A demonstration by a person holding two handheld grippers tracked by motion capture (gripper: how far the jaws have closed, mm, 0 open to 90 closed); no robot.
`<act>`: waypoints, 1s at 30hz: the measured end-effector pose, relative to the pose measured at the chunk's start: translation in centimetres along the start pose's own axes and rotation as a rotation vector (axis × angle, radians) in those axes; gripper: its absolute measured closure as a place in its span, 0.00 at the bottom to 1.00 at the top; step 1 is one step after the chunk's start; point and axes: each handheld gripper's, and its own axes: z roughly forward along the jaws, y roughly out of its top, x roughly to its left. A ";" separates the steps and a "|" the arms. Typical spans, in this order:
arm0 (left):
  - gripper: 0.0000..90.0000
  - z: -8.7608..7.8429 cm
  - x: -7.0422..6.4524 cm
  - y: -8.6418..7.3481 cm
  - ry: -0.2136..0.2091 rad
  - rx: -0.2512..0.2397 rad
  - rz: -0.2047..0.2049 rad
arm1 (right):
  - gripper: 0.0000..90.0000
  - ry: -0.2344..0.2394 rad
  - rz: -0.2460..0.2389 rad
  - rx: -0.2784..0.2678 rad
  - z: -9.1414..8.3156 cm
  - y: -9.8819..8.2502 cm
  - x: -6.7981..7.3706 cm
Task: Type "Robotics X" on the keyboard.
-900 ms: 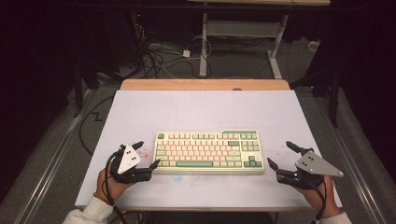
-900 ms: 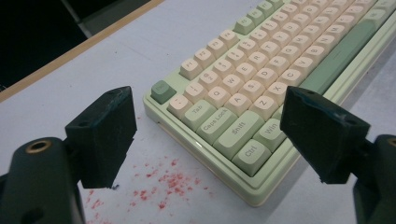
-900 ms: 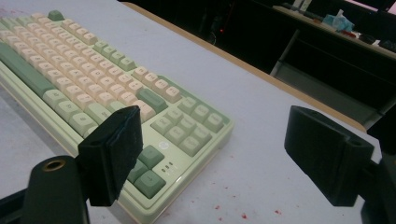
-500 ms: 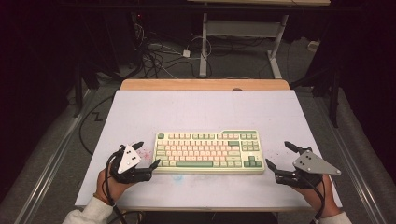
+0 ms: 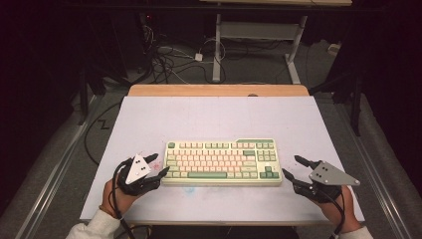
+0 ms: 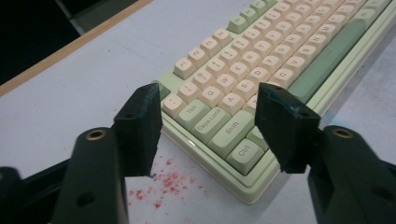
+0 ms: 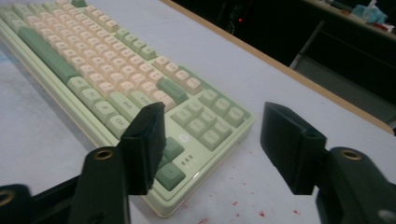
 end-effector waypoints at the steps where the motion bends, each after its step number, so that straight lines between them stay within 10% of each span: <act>1: 0.55 0.0 0.0 0.0 -0.002 0.005 0.003 | 0.61 0.007 0.001 0.001 0.0 0.0 0.0; 10: 0.81 0.1 0.0 -0.1 -0.038 0.037 0.003 | 0.87 0.038 -0.024 0.015 0.2 0.4 0.4; 30: 0.97 0.5 -0.2 0.1 -0.079 0.069 0.025 | 1.00 0.097 -0.051 0.033 1.2 0.9 1.4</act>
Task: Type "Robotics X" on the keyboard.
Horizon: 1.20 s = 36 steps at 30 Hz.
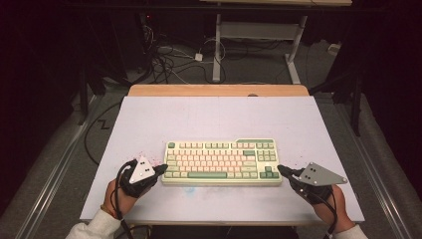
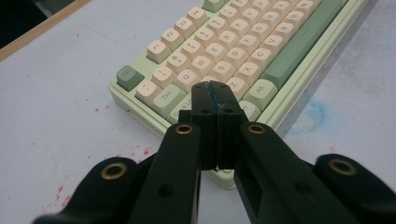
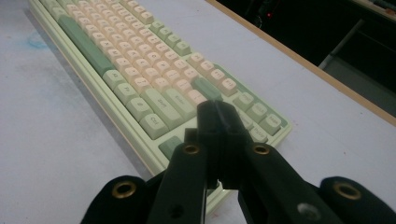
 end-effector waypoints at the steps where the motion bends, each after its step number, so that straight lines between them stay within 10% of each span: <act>1: 0.97 0.0 0.0 0.0 0.000 0.000 0.000 | 1.00 0.005 0.002 -0.001 0.1 0.1 0.0; 36: 0.97 3.1 0.6 3.2 -0.052 0.027 -0.003 | 1.00 0.100 -0.040 0.227 9.1 2.4 2.2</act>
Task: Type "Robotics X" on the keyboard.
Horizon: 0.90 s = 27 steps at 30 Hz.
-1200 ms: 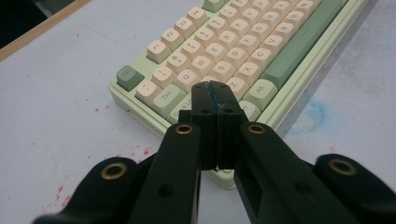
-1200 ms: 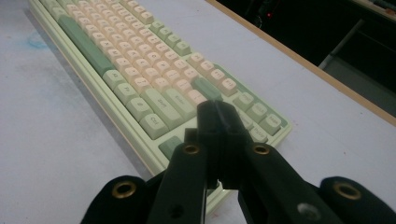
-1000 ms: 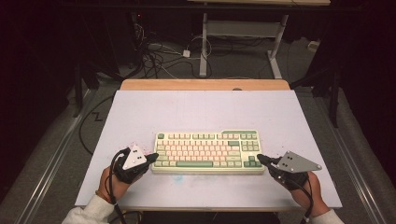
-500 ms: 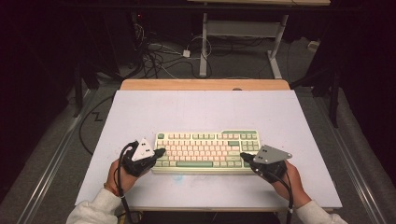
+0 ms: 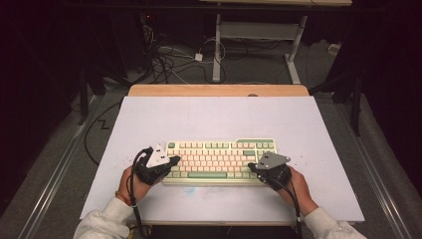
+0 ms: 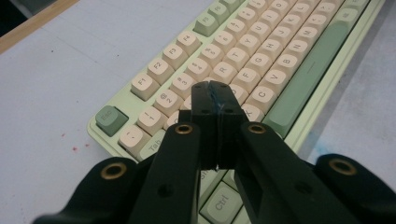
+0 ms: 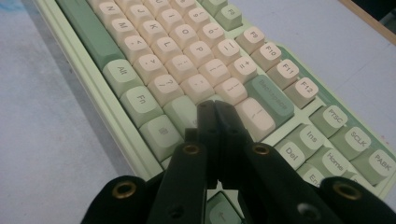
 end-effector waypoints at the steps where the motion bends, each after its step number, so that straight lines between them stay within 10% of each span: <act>1: 0.97 0.0 0.0 0.0 0.000 0.000 -0.001 | 1.00 0.000 -0.001 0.003 0.1 0.0 0.0; 27: 0.97 2.5 -0.4 2.4 -0.046 0.039 0.033 | 1.00 -0.002 0.007 0.022 0.5 -0.1 0.1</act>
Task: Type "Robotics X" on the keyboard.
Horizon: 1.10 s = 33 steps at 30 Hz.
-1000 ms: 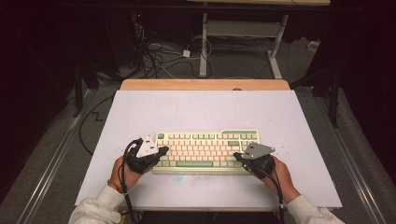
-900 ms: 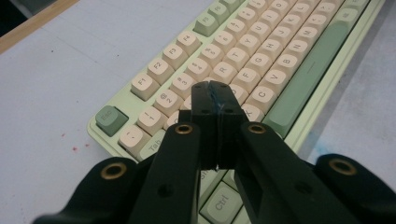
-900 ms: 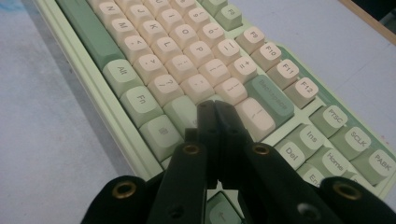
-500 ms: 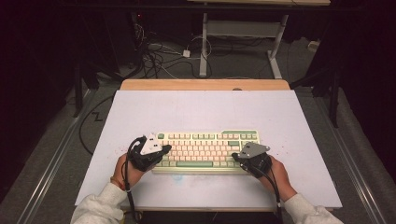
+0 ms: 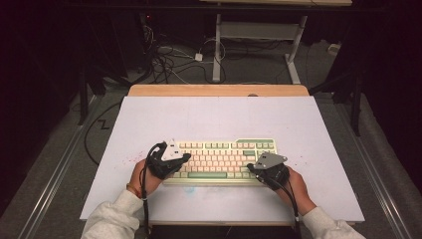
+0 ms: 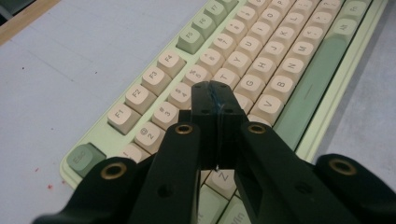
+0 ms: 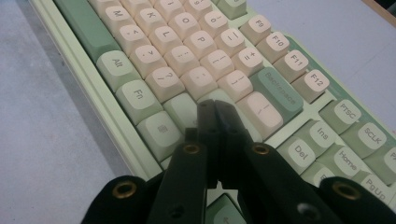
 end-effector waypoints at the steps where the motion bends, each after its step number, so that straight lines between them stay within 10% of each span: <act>1: 0.97 0.1 0.0 0.1 -0.002 0.003 0.004 | 1.00 0.000 0.000 0.000 0.0 0.0 0.0; 33: 0.97 3.5 0.2 2.1 -0.048 0.073 0.027 | 1.00 -0.003 -0.001 0.001 0.0 0.0 0.0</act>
